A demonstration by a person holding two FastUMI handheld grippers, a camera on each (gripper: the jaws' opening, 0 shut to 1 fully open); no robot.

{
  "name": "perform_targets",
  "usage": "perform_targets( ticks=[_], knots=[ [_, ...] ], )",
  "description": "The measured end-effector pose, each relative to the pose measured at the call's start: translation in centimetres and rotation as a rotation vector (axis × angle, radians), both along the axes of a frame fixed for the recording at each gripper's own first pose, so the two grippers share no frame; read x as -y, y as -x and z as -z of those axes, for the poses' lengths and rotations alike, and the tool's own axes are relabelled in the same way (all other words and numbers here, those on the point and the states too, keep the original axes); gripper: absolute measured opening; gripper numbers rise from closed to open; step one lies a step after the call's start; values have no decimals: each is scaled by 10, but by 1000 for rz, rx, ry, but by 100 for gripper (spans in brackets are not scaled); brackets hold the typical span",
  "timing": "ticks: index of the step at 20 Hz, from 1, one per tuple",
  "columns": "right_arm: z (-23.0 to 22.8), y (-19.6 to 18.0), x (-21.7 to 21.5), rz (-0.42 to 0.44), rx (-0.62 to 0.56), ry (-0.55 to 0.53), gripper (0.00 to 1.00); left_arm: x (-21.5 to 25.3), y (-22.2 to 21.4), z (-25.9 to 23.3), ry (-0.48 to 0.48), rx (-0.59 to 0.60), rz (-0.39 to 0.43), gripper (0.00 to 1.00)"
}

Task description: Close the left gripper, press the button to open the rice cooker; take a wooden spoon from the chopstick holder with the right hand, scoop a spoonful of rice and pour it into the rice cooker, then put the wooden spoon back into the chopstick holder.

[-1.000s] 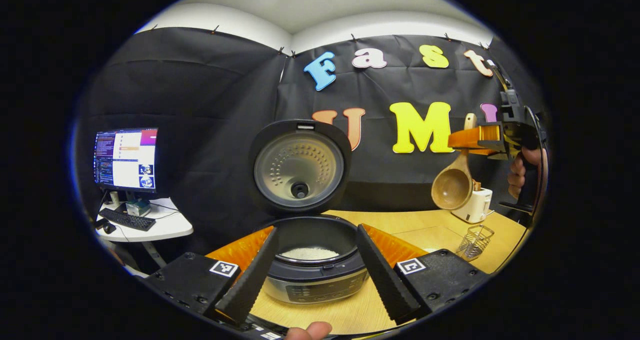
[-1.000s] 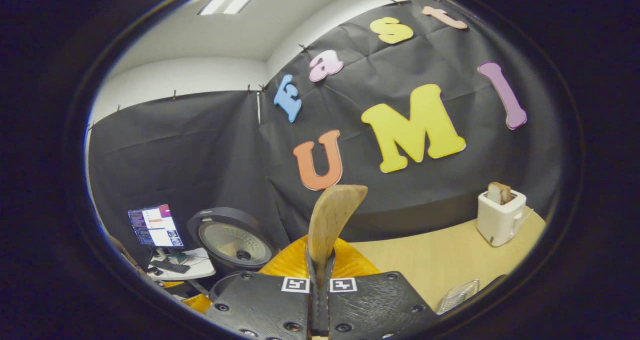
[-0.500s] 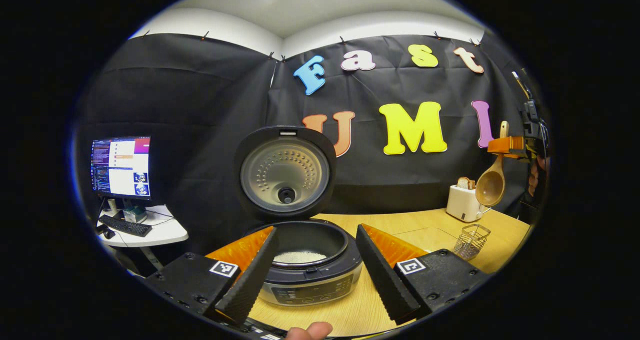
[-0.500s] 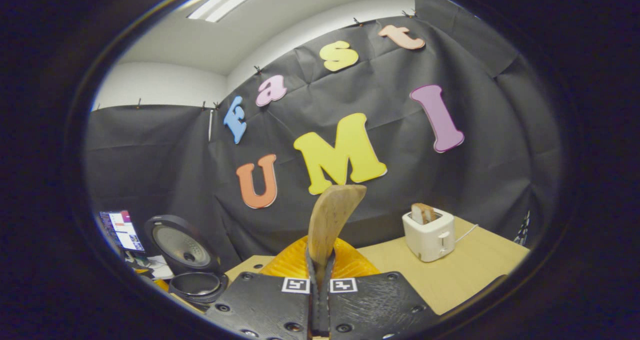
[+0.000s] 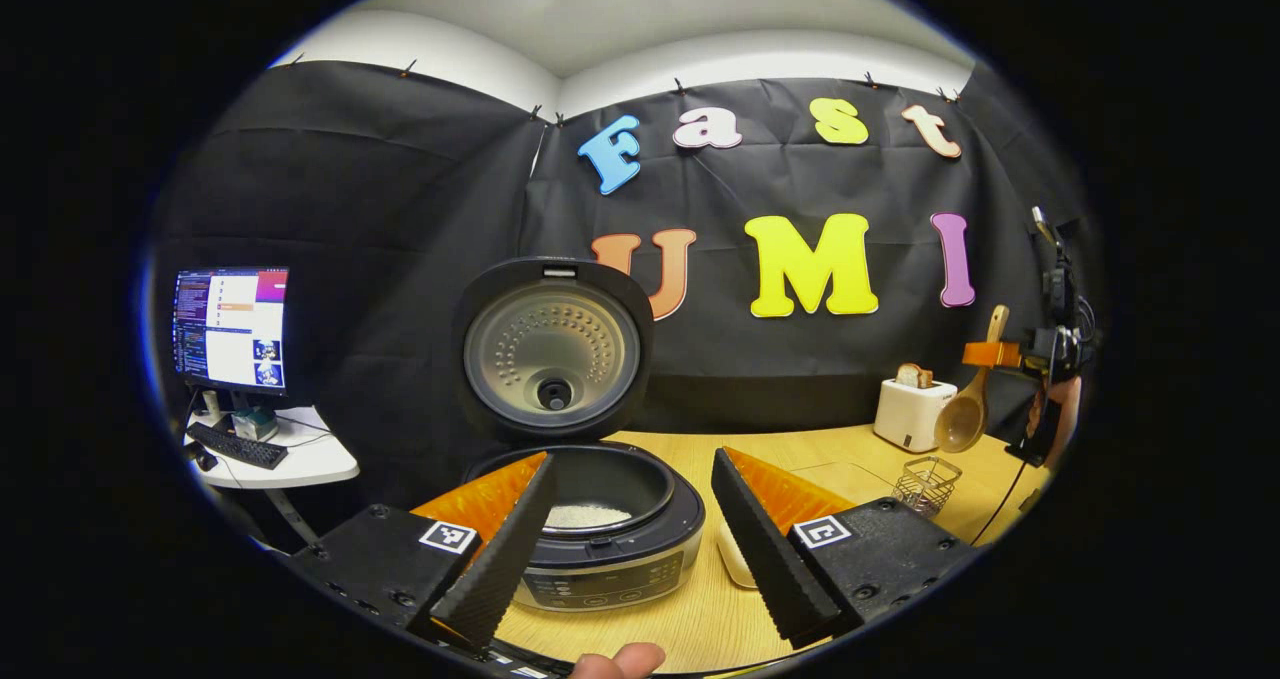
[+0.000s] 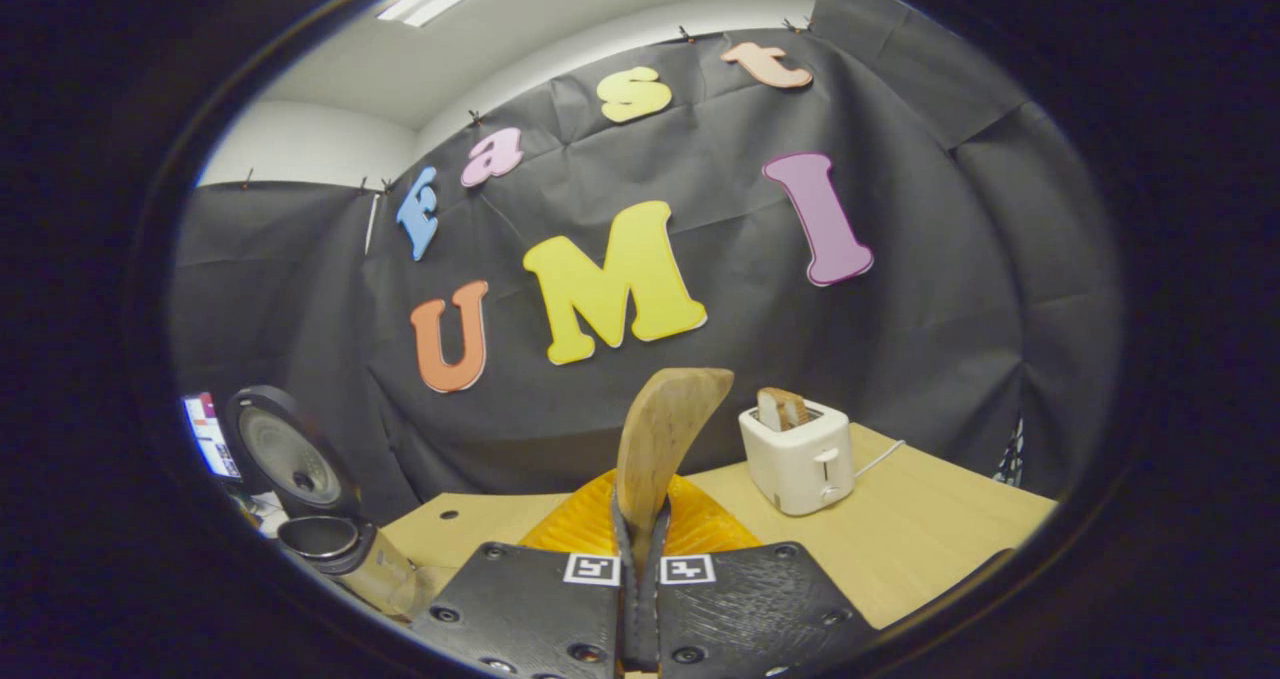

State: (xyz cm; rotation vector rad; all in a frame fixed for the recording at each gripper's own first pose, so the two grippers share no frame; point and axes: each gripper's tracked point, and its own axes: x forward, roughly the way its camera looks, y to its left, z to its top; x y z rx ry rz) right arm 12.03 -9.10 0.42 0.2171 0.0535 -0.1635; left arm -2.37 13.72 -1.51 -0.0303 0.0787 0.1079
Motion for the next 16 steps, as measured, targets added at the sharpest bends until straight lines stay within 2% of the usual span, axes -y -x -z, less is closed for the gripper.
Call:
perform_targets(
  ticks=[5, 16],
  knots=[
    [47, -21, 13, 33, -71, -2, 0, -4, 0, 2, 3, -8, -4, 99],
    [98, -30, 12, 38, -109, -15, 1, -3, -4, 11, 29, -35, 2, 99]
  ],
)
